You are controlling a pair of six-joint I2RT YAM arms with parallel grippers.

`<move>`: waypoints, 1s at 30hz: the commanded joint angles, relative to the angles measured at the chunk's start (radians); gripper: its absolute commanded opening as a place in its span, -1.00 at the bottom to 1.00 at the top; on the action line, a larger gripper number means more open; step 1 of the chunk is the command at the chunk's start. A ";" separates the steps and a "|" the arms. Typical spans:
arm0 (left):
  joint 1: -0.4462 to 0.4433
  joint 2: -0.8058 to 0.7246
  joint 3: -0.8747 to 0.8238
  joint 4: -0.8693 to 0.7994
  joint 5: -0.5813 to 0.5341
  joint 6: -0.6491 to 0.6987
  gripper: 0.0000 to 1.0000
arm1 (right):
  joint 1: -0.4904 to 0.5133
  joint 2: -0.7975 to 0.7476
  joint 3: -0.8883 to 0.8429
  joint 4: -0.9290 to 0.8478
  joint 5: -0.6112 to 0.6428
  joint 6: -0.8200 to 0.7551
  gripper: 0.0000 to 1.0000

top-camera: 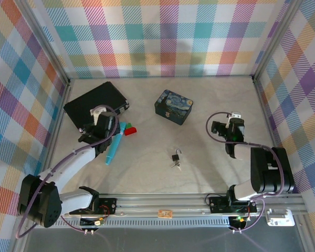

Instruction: Unlock a padlock with a key

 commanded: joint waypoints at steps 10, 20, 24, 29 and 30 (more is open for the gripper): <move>0.151 0.183 -0.233 0.596 -0.045 0.198 1.00 | -0.001 0.053 -0.051 0.269 -0.109 -0.060 0.98; 0.220 0.440 -0.373 1.249 0.312 0.291 0.99 | -0.001 0.051 -0.049 0.262 -0.112 -0.062 0.98; 0.220 0.420 -0.345 1.155 0.330 0.286 0.99 | -0.001 0.053 -0.043 0.252 -0.138 -0.073 0.98; 0.220 0.426 -0.341 1.158 0.324 0.284 0.99 | -0.001 0.053 -0.040 0.249 -0.148 -0.075 0.98; 0.219 0.422 -0.340 1.149 0.325 0.283 0.99 | -0.001 0.053 -0.040 0.249 -0.147 -0.076 0.98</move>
